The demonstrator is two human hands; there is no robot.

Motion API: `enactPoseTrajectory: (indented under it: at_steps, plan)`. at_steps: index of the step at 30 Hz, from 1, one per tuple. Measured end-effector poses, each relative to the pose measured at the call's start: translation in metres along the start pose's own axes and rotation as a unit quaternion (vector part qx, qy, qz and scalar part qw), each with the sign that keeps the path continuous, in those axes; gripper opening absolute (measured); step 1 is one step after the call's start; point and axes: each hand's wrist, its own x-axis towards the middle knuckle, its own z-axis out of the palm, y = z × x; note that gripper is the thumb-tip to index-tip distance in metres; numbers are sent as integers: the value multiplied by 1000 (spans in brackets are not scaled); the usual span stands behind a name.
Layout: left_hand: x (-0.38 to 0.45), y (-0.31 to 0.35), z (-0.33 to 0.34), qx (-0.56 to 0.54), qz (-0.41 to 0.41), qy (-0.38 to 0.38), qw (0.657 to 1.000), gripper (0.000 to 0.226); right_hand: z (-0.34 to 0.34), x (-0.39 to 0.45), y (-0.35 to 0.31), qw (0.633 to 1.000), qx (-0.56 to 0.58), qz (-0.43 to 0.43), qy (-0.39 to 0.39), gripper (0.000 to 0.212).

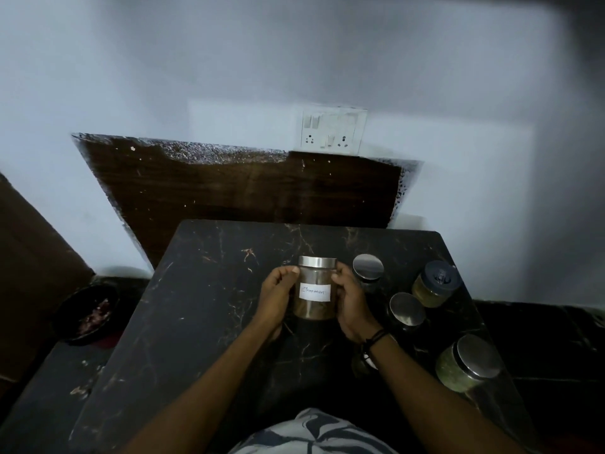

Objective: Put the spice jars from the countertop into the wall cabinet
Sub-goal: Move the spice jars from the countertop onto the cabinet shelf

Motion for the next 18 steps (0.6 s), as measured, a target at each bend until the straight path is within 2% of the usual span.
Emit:
enactPoseTrajectory:
  at_steps: [7,13,18]
  plan:
    - [8,85,20,-16,100,10,995,25,18,23,-79,993,-24,-82,-83,49]
    - [9,193,45,-52,210,25,976,22,48,42,-173,981,-27,-182,-58,51]
    - [-1,268,66,-88,283,22,955,16,73,39,-243,957,-43,-283,-37,33]
